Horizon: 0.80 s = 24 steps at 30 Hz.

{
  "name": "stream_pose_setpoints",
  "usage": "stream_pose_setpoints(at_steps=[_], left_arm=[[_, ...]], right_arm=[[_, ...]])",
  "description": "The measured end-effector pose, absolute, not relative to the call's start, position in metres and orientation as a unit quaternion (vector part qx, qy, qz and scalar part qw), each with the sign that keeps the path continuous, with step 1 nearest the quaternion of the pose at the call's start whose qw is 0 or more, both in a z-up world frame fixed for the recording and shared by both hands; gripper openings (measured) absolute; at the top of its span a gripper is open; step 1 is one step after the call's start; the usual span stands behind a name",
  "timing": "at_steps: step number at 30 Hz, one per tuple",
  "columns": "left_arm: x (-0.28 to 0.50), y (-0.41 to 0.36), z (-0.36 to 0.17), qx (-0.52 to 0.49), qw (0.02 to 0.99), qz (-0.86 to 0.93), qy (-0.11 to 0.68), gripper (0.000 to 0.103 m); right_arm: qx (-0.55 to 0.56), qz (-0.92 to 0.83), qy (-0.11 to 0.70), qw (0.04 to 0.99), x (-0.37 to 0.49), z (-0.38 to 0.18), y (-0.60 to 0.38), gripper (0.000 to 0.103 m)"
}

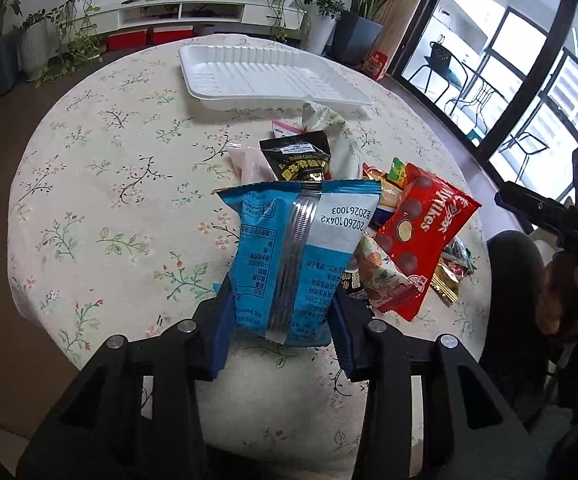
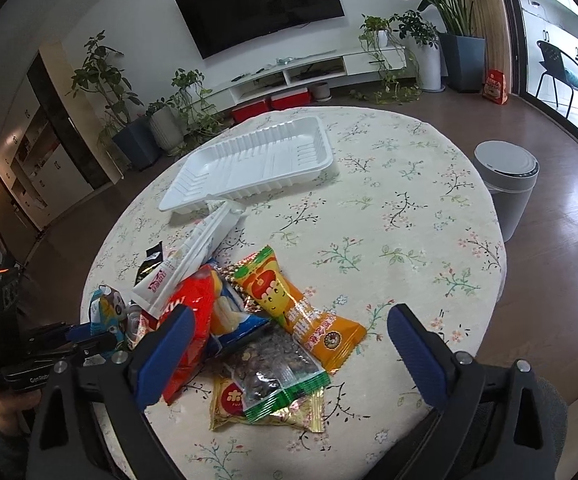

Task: Organize snacks
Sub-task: 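Grasp the red Mylikes bag with the right gripper while the left holds the blue bag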

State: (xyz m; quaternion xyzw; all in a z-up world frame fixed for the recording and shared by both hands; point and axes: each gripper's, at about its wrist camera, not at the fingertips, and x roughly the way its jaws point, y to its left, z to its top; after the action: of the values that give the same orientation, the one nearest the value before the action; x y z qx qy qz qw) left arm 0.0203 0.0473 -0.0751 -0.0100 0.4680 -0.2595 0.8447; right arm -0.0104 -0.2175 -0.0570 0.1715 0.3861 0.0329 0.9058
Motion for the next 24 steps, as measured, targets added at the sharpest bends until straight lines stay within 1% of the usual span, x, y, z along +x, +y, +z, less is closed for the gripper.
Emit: stream_pose_setpoints(at_steps=[3,6,8,11,17,20,24], left_arm=[[0.015,0.063,-0.07,-0.037,0.848,-0.26,0.46,0.039],[0.012,0.076,-0.068,-0.064,0.851,-0.26,0.453,0.039],[0.01,0.082,-0.069,-0.076,0.851,-0.26,0.449,0.039],[0.006,0.087,-0.068,-0.085,0.853,-0.266,0.441,0.039],[0.004,0.087,-0.069,-0.096,0.853,-0.273,0.434,0.039],[0.002,0.087,-0.069,-0.1,0.854,-0.275,0.43,0.039],[0.003,0.089,-0.071,-0.106,0.852,-0.28,0.428,0.039]], right_arm=[[0.208,0.072,0.378,0.899,-0.017,-0.053,-0.206,0.096],[0.233,0.128,0.39,0.882,-0.018,-0.054,-0.184,0.09],[0.266,0.174,0.412,0.854,-0.011,-0.061,-0.167,0.081],[0.297,0.166,0.45,0.825,0.0,-0.078,-0.159,0.075],[0.349,0.122,0.472,0.8,0.014,-0.102,-0.167,0.075],[0.374,0.113,0.47,0.792,0.023,-0.111,-0.171,0.075],[0.384,0.104,0.467,0.789,0.035,-0.112,-0.169,0.071]])
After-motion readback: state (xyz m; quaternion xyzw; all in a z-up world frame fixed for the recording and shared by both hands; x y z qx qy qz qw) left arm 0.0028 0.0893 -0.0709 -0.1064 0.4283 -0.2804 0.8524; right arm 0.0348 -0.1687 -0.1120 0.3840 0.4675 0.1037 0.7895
